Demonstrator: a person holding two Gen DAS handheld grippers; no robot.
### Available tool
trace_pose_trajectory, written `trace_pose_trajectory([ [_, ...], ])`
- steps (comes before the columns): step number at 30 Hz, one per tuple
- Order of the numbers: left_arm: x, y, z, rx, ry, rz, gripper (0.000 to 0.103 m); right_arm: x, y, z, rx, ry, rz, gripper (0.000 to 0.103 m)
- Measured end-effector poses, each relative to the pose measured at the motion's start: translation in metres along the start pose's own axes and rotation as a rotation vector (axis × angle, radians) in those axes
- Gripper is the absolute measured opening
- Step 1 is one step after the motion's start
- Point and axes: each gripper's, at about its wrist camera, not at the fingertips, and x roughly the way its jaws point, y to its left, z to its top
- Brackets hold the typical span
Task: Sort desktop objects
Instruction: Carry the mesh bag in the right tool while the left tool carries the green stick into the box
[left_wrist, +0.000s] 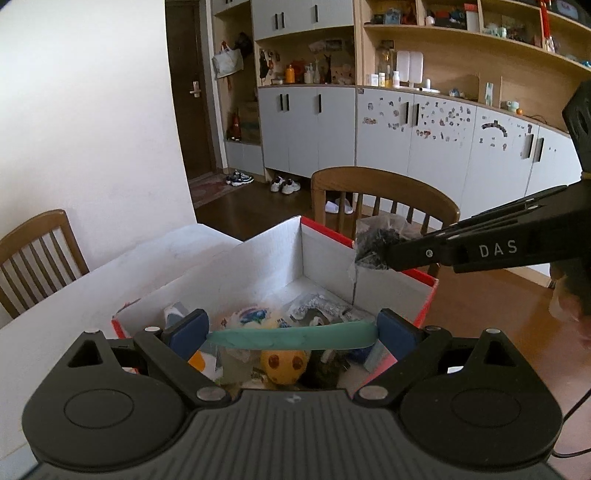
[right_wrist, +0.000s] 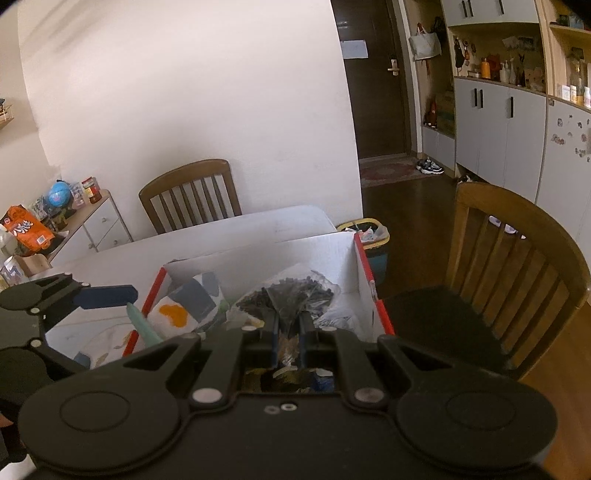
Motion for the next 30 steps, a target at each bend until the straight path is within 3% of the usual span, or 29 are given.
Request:
trace_pose_trajectory([
  [13,0.052,0.002,0.009,0.038,0.034,0.024,0.098,0.052,-0.016,0.011,-0.053,0.099,0.018,0.010],
  [30,0.108,0.017,0.012,0.018,0.160,0.008,0.098,0.114,-0.017,0.020,-0.140,0.217,0.017,0.010],
])
